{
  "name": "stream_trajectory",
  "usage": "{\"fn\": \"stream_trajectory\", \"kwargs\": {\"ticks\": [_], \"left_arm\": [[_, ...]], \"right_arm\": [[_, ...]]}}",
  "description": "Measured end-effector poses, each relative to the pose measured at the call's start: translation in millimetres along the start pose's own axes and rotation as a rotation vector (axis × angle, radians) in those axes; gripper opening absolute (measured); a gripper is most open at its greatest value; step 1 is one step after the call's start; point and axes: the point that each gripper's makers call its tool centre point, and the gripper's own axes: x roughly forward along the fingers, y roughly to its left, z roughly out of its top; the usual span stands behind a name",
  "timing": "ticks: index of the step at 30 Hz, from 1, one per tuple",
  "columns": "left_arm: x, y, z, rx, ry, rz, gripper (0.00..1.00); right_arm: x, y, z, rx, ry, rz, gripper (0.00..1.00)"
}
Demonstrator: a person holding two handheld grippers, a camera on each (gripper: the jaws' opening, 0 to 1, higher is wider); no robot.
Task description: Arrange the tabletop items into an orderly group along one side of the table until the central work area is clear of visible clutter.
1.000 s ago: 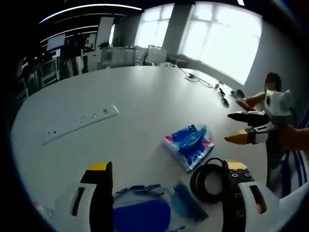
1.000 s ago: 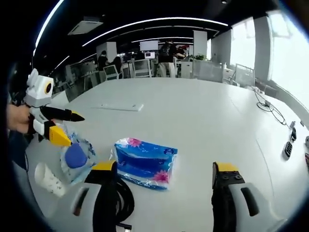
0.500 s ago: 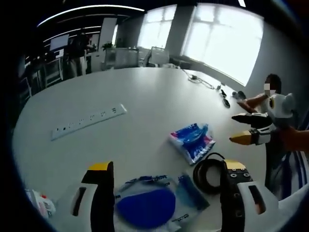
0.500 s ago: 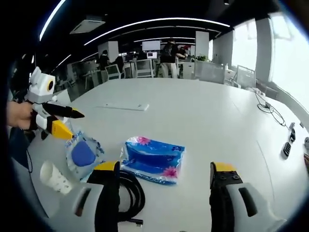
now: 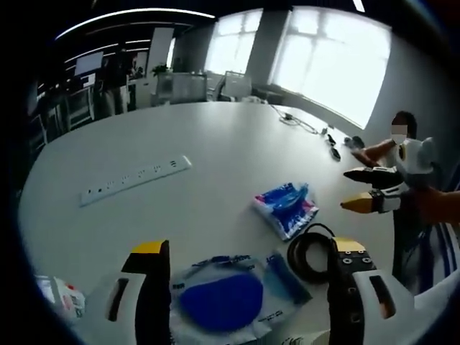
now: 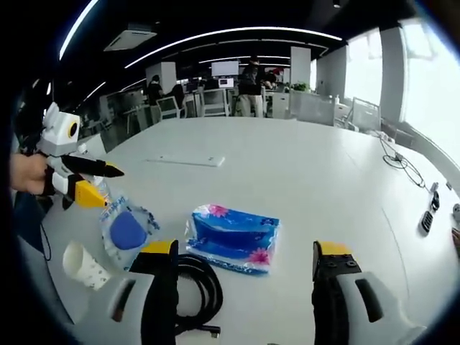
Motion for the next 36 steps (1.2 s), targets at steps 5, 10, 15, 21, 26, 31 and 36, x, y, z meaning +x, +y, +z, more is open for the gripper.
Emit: {"fn": "stream_trajectory", "kwargs": {"ticks": [5, 10, 15, 21, 26, 31, 36], "left_arm": [[-10, 1.9, -3.9, -0.005, -0.012, 0.001, 0.87], [-22, 6.5, -9.4, -0.018, -0.024, 0.006, 0.87], [-33, 11.9, -16.5, -0.028, -0.03, 0.012, 0.87], [-47, 16.3, -26.2, -0.045, -0.034, 0.019, 0.87], [-56, 23.2, -32.7, -0.07, -0.035, 0.034, 0.86], [-63, 26.4, -34.8, -0.083, -0.039, 0.04, 0.86], [-69, 32.5, -36.5, -0.092, -0.046, 0.051, 0.85]], "right_arm": [[-1, 4, -0.8, -0.004, -0.002, 0.012, 0.74], [-4, 12, 0.1, -0.002, -0.01, 0.028, 0.74], [-8, 20, -1.7, 0.004, -0.018, 0.041, 0.74], [-12, 29, -6.3, 0.005, -0.018, 0.056, 0.74], [-14, 32, -9.1, 0.006, -0.013, 0.06, 0.74], [-15, 40, -12.5, 0.004, -0.013, 0.072, 0.74], [-12, 42, -18.8, 0.008, -0.002, 0.08, 0.74]]}}
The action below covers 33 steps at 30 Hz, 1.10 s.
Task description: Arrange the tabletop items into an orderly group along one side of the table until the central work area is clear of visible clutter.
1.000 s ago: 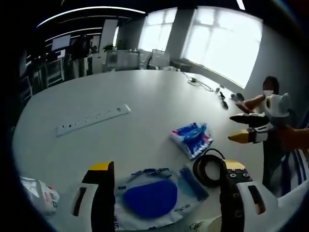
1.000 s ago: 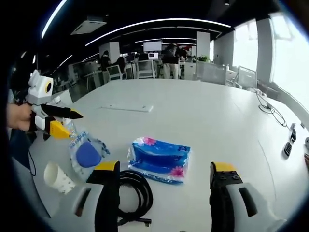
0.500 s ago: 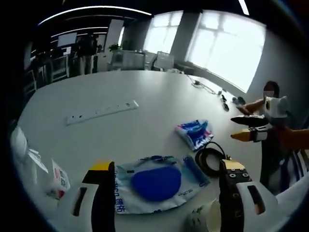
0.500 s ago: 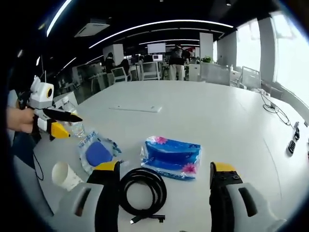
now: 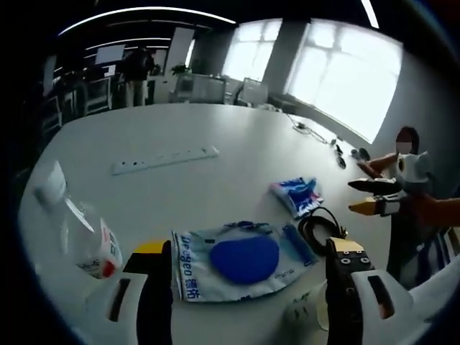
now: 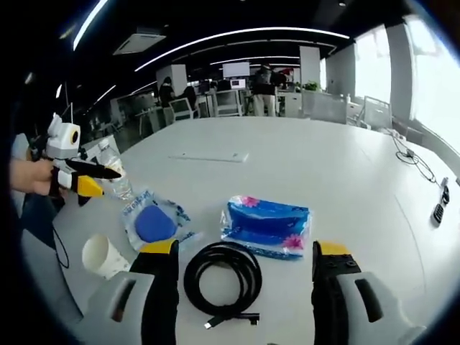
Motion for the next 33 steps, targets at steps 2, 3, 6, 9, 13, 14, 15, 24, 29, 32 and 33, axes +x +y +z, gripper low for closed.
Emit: {"fn": "stream_trajectory", "kwargs": {"ticks": [2, 3, 6, 9, 13, 14, 15, 24, 29, 32, 33], "left_arm": [[-1, 3.2, -0.8, -0.002, 0.001, 0.004, 0.85], [-2, 4.9, -1.6, -0.003, 0.002, 0.006, 0.85], [-3, 8.5, -3.6, -0.006, 0.003, 0.014, 0.85], [-4, 11.7, -4.7, -0.01, 0.005, 0.019, 0.85], [-5, 12.3, -7.0, -0.011, 0.008, 0.021, 0.85], [-5, 12.9, -7.9, -0.012, 0.008, 0.021, 0.85], [-4, 13.2, -8.5, -0.013, 0.01, 0.022, 0.85], [-5, 16.9, -12.5, -0.016, 0.017, 0.026, 0.84], [-7, 18.9, -16.2, -0.019, 0.023, 0.034, 0.84], [-8, 21.9, -20.0, -0.025, 0.029, 0.039, 0.84], [-8, 22.5, -21.0, -0.026, 0.032, 0.041, 0.84]], "right_arm": [[1, 1, -0.6, -0.001, 0.001, 0.004, 0.74], [2, 2, -1.1, -0.001, 0.002, 0.006, 0.74], [3, 3, -0.8, 0.0, 0.004, 0.007, 0.74], [4, 2, 2.1, 0.001, 0.001, 0.008, 0.74], [6, 2, 5.5, -0.003, -0.003, 0.008, 0.74], [6, 2, 6.0, -0.002, -0.004, 0.008, 0.74], [7, 2, 6.2, -0.001, -0.004, 0.009, 0.74], [12, 14, 0.6, 0.0, 0.007, 0.03, 0.73], [15, 20, -0.1, -0.001, 0.011, 0.044, 0.72], [18, 26, -2.5, -0.002, 0.016, 0.056, 0.72], [18, 28, -2.7, -0.005, 0.019, 0.059, 0.72]]}}
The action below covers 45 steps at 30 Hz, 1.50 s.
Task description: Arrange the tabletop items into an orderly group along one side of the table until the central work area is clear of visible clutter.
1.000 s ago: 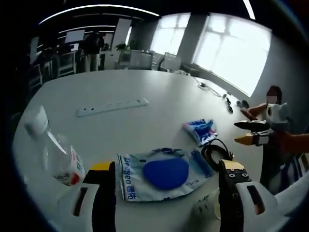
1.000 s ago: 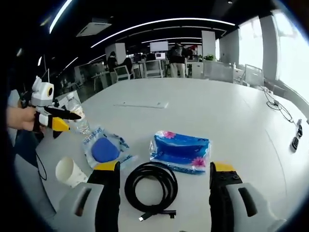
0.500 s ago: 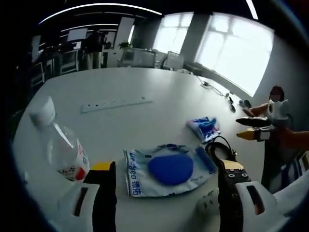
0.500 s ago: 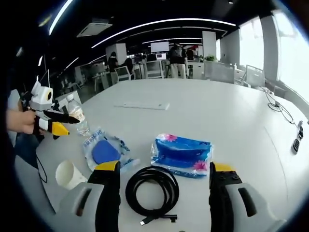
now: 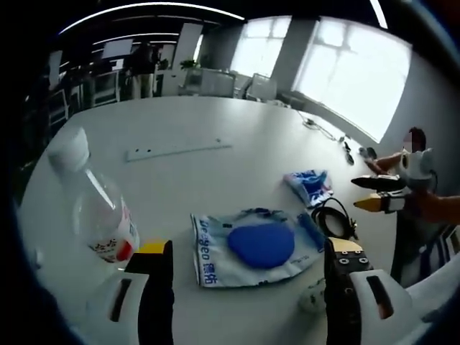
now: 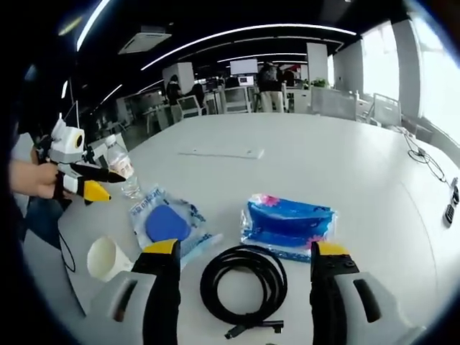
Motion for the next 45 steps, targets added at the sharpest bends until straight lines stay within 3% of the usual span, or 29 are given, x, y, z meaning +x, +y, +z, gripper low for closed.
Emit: {"fn": "stream_trajectory", "kwargs": {"ticks": [24, 45], "left_arm": [[10, 17.1, -21.9, -0.035, 0.042, 0.012, 0.82], [25, 19.5, -32.4, -0.036, 0.081, 0.003, 0.8]], "right_arm": [[16, 28, -16.1, 0.016, 0.037, 0.06, 0.69], [29, 42, -28.7, 0.056, 0.063, 0.091, 0.64]]}}
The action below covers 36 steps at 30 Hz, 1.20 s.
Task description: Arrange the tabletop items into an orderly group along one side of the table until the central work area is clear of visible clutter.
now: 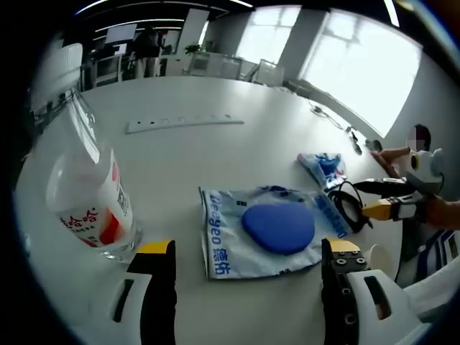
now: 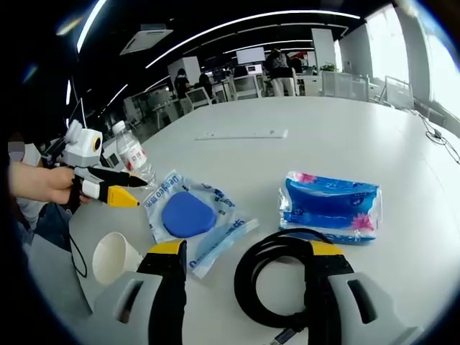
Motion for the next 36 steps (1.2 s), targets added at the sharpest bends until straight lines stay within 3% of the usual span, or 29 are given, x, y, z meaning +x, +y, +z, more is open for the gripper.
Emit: {"fn": "stream_trajectory", "kwargs": {"ticks": [19, 27, 36], "left_arm": [[9, 6.5, -8.9, -0.023, 0.023, 0.003, 0.79], [14, 7.8, -9.8, -0.037, 0.027, 0.0, 0.78], [19, 9.7, -11.4, -0.057, 0.028, 0.002, 0.75]], "right_arm": [[21, 32, -4.7, 0.02, 0.04, 0.097, 0.5], [25, 37, -13.1, 0.036, 0.069, 0.115, 0.47], [27, 42, -18.6, 0.081, 0.095, 0.143, 0.38]]}}
